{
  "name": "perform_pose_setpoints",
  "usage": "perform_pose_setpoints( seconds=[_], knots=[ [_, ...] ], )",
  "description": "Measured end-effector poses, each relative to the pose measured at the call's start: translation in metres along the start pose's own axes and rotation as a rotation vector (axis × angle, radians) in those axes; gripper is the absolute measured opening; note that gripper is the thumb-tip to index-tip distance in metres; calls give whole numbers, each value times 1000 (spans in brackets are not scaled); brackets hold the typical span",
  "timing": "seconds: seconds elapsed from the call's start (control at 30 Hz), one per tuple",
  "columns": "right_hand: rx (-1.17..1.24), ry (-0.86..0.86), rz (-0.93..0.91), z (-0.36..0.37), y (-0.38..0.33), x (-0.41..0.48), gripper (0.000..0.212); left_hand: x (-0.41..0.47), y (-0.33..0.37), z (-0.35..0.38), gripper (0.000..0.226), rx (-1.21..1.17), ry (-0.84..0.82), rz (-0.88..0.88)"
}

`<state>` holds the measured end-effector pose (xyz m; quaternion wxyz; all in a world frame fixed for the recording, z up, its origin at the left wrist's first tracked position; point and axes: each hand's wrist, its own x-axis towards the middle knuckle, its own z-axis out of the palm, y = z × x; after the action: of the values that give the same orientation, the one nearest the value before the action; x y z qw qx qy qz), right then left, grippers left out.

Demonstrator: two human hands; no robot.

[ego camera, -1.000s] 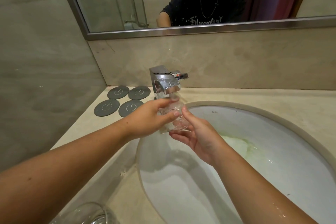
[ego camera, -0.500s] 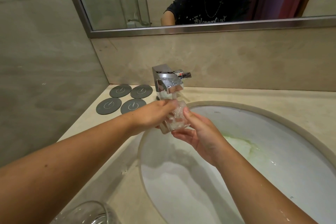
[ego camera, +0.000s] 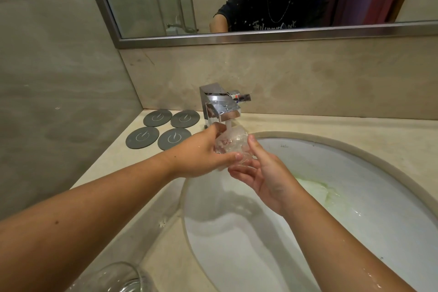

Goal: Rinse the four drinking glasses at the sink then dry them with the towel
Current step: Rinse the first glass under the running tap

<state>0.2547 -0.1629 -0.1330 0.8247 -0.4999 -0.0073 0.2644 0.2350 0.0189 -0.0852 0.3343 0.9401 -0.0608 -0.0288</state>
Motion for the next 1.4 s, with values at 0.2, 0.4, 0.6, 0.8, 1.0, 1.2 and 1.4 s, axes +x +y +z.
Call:
perform_pose_setpoints(
  seconds=[0.2,0.4,0.6,0.8,1.0,1.2,1.4],
  knots=[
    [33,-5,65,0,-2,-3,43,0,5,-4,48,-150,-73,-95],
    [-29,-44,39,0,-3,-4,31,-6,4,-4,42,-205,-132,-98],
    [-21,8,-15,1,-2,-4,30,-14,3,-11,86,155,-30,-42],
    [-3,21,10,5,-3,-6,41,-18,-6,-7,77,225,35,-8],
    [52,44,24,7,-7,-9,38,-18,-5,-8,56,7,14,-101],
    [39,-39,73,6,-8,-10,43,-20,-1,-10,30,-264,-65,-176],
    [-58,2,6,6,-7,-10,37,-21,-3,-10,47,-163,-93,-175]
  ],
)
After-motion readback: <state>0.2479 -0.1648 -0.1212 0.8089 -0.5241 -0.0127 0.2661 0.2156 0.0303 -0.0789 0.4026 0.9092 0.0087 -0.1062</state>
